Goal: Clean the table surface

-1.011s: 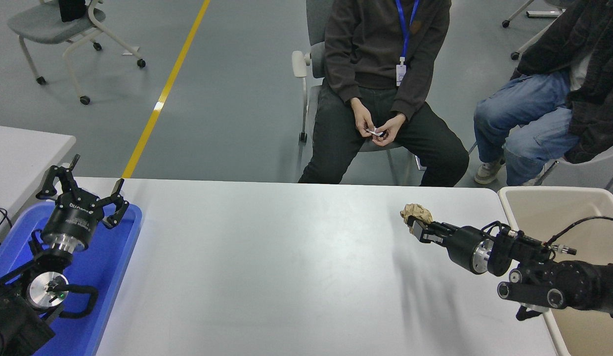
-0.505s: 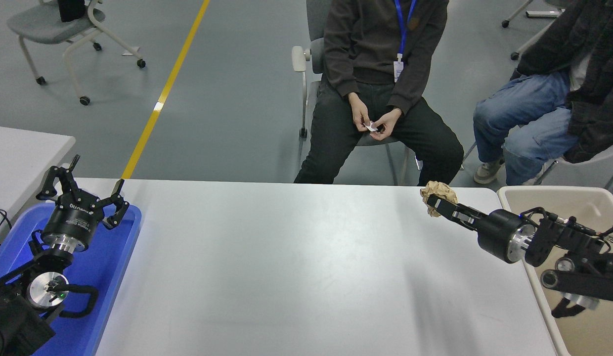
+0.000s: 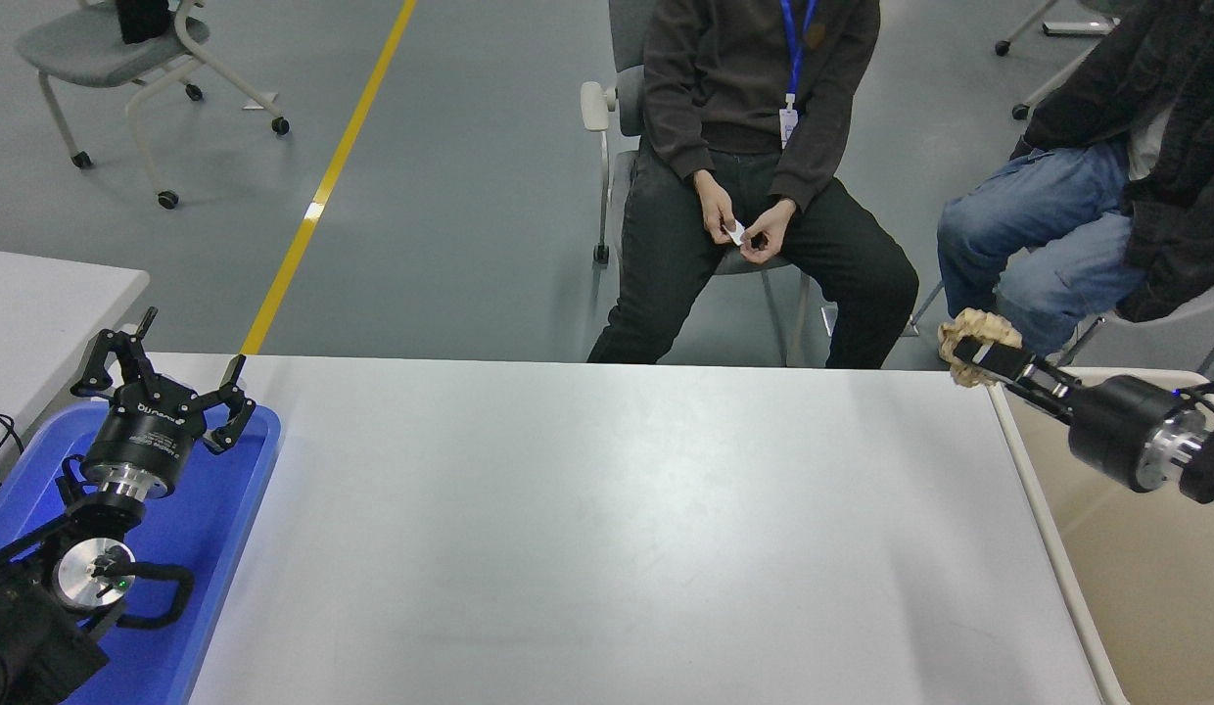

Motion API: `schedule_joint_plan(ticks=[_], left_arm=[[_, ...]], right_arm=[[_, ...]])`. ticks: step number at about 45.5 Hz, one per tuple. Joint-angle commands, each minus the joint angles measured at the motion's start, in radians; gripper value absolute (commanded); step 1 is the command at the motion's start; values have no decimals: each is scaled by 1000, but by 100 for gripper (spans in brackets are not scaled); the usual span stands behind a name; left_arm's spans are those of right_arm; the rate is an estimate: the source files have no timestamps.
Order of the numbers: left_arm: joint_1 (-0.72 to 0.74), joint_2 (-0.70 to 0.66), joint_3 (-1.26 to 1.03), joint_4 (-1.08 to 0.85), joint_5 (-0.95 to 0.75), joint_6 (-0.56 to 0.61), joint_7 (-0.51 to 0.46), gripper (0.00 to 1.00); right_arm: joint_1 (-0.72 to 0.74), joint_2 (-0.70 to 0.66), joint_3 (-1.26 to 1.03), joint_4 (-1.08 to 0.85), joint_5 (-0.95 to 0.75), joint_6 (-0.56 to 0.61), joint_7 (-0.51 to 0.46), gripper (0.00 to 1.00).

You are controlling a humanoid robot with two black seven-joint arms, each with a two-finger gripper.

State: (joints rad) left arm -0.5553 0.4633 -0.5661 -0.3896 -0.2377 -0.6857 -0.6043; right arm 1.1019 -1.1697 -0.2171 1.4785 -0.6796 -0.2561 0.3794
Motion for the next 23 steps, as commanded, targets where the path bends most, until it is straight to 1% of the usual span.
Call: schedule_joint_plan(ticks=[1,5,11,23], left_arm=[[0,0,0,0,0,0,0,100],[0,0,0,0,0,0,0,100],[0,0,0,0,0,0,0,100],[0,0,0,0,0,0,0,100]], right_arm=[[-7,-129,47,-3,83,132,41,0],[-20,-156,47,-12,103,149,56,0],[-74,-160,47,-40,133,155,73,0],[-174,-128,45,-151,261,159,122,0]])
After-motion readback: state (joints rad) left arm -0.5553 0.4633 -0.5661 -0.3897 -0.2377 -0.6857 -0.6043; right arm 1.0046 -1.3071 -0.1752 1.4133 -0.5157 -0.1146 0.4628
